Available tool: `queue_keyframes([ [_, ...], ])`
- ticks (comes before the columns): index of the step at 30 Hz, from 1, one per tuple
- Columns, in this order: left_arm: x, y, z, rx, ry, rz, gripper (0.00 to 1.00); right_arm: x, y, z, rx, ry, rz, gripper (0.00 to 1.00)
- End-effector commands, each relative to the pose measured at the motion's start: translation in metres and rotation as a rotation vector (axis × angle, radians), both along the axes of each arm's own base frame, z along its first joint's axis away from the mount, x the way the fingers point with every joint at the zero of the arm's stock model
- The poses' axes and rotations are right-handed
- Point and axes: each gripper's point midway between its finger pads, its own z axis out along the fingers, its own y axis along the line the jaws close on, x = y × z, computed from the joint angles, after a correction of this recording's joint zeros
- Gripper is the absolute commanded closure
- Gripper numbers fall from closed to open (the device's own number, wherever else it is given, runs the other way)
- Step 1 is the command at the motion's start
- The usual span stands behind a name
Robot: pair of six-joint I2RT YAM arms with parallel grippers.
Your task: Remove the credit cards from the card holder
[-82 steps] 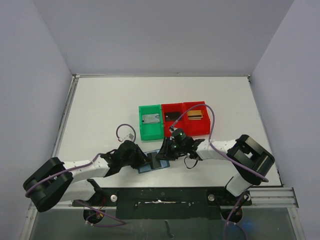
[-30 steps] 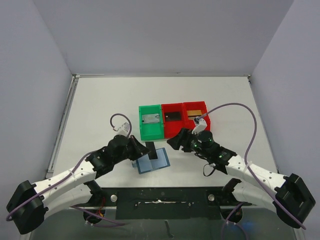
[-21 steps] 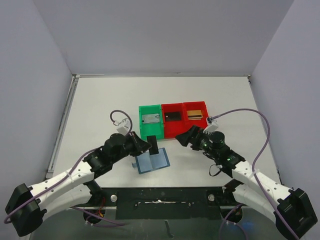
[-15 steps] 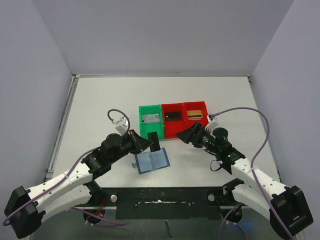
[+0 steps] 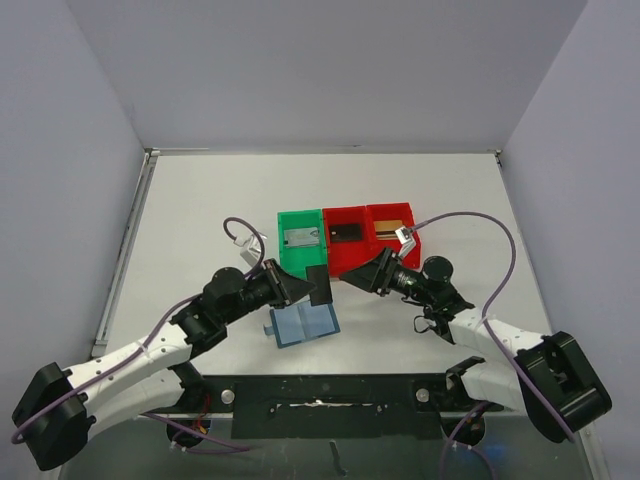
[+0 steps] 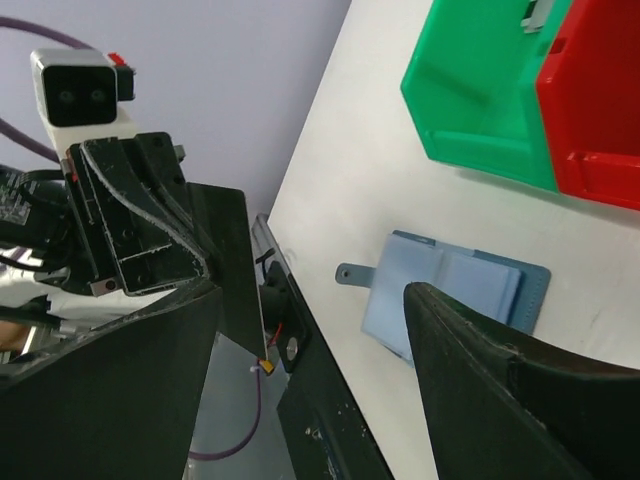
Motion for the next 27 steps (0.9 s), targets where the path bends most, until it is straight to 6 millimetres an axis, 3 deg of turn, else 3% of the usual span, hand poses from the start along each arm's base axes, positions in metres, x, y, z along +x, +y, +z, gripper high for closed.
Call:
queue_keyframes([
  [1,-0.002,-0.012,0.037,-0.119,-0.084,-0.067,1.0,-0.009,0.02,0.045,0.083,-0.155,0.129,0.27],
  [9,0.007,-0.008,0.05,-0.254,-0.077,-0.123,1.0,-0.014,0.04,0.056,0.098,-0.168,0.248,0.44],
  [15,0.01,-0.007,0.053,-0.235,-0.086,-0.17,1.0,-0.016,0.043,0.065,0.14,-0.181,0.309,0.56],
  [22,-0.001,-0.015,0.05,-0.239,-0.079,-0.258,1.0,-0.018,0.042,0.064,0.174,-0.17,0.317,0.62],
  [27,0.0,-0.016,0.044,-0.231,-0.067,-0.267,1.0,-0.02,0.042,0.065,0.183,-0.173,0.339,0.77],
])
